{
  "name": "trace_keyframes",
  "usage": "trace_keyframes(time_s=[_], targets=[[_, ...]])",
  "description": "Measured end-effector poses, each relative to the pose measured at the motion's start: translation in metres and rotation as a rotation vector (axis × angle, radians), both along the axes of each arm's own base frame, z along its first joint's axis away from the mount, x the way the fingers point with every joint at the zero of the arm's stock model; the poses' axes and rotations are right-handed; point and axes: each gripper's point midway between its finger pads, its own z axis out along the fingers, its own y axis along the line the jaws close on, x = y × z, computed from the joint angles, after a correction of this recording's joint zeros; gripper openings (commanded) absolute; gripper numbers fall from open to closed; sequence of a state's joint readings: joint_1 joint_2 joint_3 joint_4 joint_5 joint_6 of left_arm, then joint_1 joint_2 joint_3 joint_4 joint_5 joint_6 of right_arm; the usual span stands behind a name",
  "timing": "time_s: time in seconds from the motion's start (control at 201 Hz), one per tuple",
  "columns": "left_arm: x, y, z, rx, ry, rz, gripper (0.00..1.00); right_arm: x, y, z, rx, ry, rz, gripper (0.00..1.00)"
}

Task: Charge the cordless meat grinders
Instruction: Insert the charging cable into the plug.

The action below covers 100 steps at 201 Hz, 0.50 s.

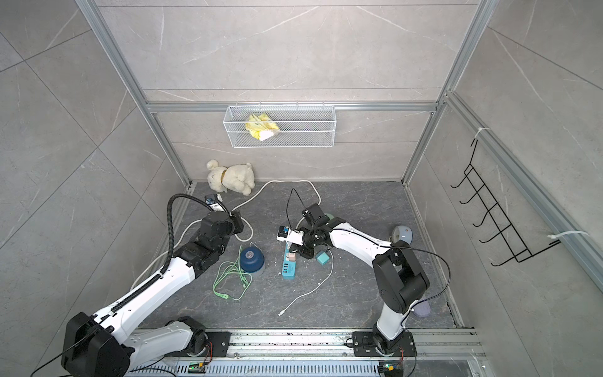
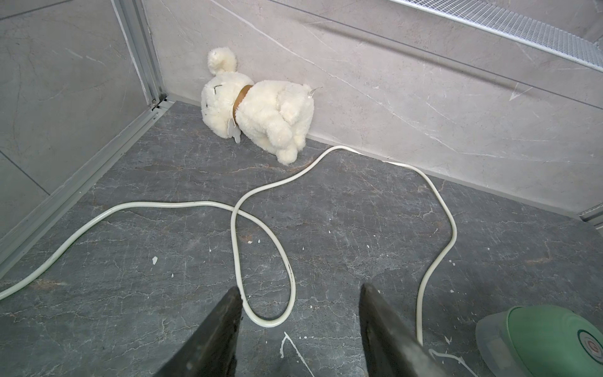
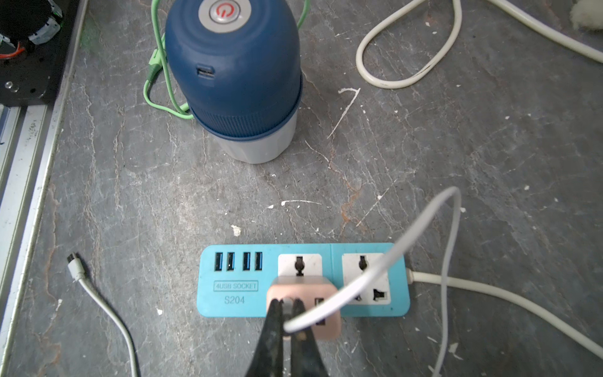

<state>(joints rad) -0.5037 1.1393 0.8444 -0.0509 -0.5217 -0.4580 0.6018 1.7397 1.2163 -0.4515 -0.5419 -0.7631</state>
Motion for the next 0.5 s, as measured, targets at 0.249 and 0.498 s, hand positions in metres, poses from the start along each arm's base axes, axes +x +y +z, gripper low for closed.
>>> trace_keyframes(time_s=[0.249,0.498], targets=[[0.0,0.0,-0.001,0.004,0.003,-0.001,0.59,0.001,0.001,0.0,0.002,-0.003,0.006,0.17],[-0.004,0.003,-0.001,0.01,0.014,0.0,0.59,0.0,0.004,0.031,0.075,-0.04,-0.008,0.38]])
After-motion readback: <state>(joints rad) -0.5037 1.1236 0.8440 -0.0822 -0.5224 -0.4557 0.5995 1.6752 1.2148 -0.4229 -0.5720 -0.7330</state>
